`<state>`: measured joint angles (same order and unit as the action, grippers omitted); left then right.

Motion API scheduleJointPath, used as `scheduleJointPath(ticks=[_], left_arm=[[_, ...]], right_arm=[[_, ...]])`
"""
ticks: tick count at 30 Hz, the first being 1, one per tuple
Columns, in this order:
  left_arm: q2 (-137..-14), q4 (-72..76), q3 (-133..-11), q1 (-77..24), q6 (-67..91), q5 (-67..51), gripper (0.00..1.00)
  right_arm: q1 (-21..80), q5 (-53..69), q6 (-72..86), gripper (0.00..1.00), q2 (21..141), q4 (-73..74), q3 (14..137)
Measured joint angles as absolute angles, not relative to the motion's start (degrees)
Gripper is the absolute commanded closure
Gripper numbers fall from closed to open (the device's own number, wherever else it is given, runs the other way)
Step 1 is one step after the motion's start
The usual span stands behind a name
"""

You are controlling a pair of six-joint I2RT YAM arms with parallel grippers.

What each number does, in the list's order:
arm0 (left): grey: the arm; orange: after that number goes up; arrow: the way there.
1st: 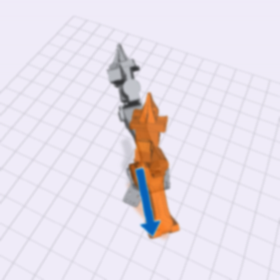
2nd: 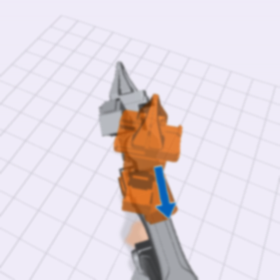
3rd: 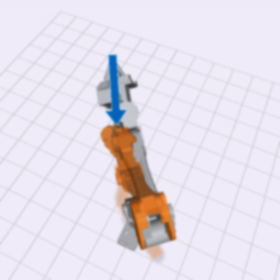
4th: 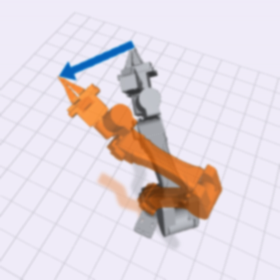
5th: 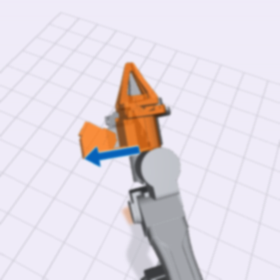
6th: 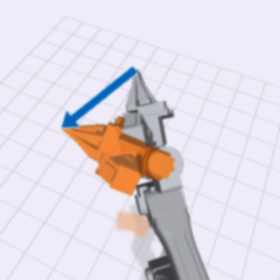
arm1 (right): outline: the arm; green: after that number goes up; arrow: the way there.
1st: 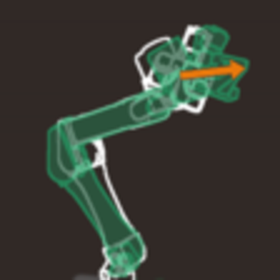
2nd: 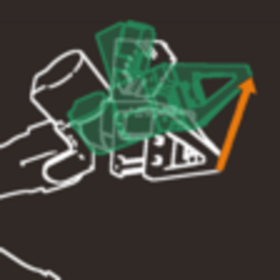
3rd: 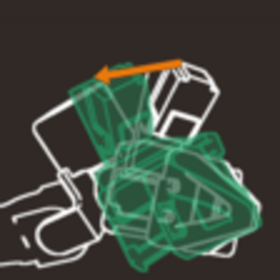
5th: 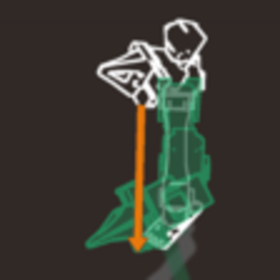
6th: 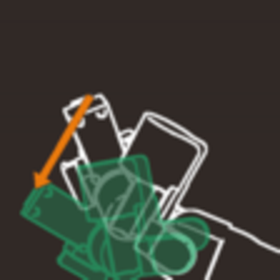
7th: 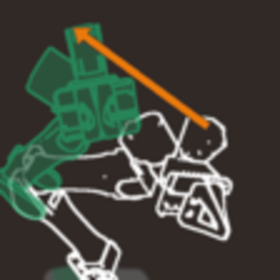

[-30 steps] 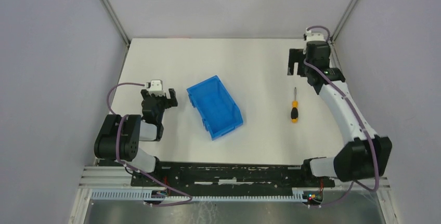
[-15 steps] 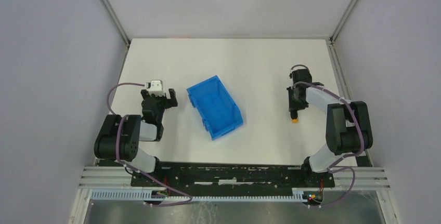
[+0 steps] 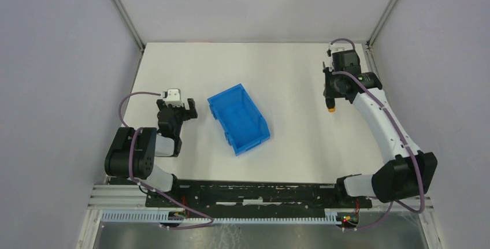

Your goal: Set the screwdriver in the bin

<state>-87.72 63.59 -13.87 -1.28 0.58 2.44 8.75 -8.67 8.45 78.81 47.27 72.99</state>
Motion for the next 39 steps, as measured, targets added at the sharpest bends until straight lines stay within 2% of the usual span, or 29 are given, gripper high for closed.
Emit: scheduleJointPath(ticks=[7, 12, 13, 19, 23, 25, 27, 30, 32, 39], left_arm=[[-87.72, 63.59, -13.89, -1.28, 0.56, 2.44, 0.0], [-87.72, 63.59, -13.89, -1.28, 0.56, 2.44, 0.0], [-87.72, 63.59, -13.89, -1.28, 0.56, 2.44, 0.0], [-87.72, 63.59, -13.89, -1.28, 0.58, 2.44, 0.0], [-87.72, 63.59, -13.89, -1.28, 0.56, 2.44, 0.0], [-87.72, 63.59, -13.89, -1.28, 0.56, 2.44, 0.0], [-87.72, 63.59, -13.89, -1.28, 0.56, 2.44, 0.0], [-87.72, 63.59, -13.89, -1.28, 0.56, 2.44, 0.0], [-87.72, 63.59, -13.89, -1.28, 0.56, 2.44, 0.0], [-87.72, 63.59, -13.89, -1.28, 0.58, 2.44, 0.0]], right_arm=[[31.07, -10.9, 15.09, 1.0, 77.25, 47.44, 76.58], [49.32, -13.93, 17.85, 1.0, 88.84, 45.54, 86.78], [56.07, -14.35, 17.91, 1.0, 97.97, 42.09, 93.21], [57.89, -15.29, 17.52, 1.0, 108.97, 40.05, 95.55], [57.58, -15.73, 17.47, 0.99, 111.28, 37.36, 89.43], [57.34, -15.75, 17.37, 0.86, 111.28, 35.86, 85.65], [57.23, -15.73, 17.28, 0.68, 111.31, 33.95, 82.91], [57.23, -15.46, 17.28, 0.59, 112.07, 33.04, 81.87], [57.25, -15.42, 17.43, 0.49, 112.42, 31.9, 81.87], [57.28, -18.17, 17.74, 0.46, 110.06, 31.44, 83.81]])
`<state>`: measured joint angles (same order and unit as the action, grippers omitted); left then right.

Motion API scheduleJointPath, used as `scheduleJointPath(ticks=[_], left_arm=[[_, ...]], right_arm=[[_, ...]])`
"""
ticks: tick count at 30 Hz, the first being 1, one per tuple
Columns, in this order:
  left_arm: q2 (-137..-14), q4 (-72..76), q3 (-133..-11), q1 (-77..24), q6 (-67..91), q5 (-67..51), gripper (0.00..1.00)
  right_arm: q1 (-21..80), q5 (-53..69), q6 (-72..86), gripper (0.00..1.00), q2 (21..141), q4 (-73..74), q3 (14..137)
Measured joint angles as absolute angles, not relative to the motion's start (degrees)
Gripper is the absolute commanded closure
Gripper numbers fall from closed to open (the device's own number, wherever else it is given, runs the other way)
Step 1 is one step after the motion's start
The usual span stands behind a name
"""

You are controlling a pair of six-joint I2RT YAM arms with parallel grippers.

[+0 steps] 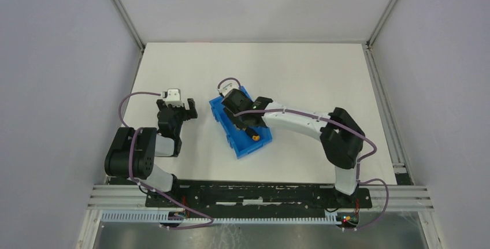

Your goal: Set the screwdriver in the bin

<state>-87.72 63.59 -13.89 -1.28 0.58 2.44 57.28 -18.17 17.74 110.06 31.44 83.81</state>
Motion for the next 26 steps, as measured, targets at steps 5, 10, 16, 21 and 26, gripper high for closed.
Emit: scheduleJointPath(ticks=[5, 10, 16, 21, 26], left_arm=[[-87.72, 63.59, -13.89, -1.28, 0.58, 2.44, 0.0], [-87.72, 63.59, -13.89, -1.23, 0.56, 2.44, 0.0], [-87.72, 63.59, -13.89, -1.23, 0.58, 2.44, 0.0], [-87.72, 63.59, -13.89, -1.23, 0.56, 2.44, 0.0], [-87.72, 63.59, -13.89, -1.23, 0.58, 2.44, 0.0]], right_arm=[[57.25, -20.82, 15.11, 0.02, 98.21, 29.69, 82.83], [54.46, -24.29, 11.22, 0.02, 75.33, 20.8, 69.6], [36.56, -27.88, 11.03, 0.02, 52.73, 11.73, 44.75], [33.36, -30.11, 10.74, 0.02, 46.68, 8.49, 26.92], [33.36, -31.18, 10.85, 0.02, 43.86, 4.14, 15.99]])
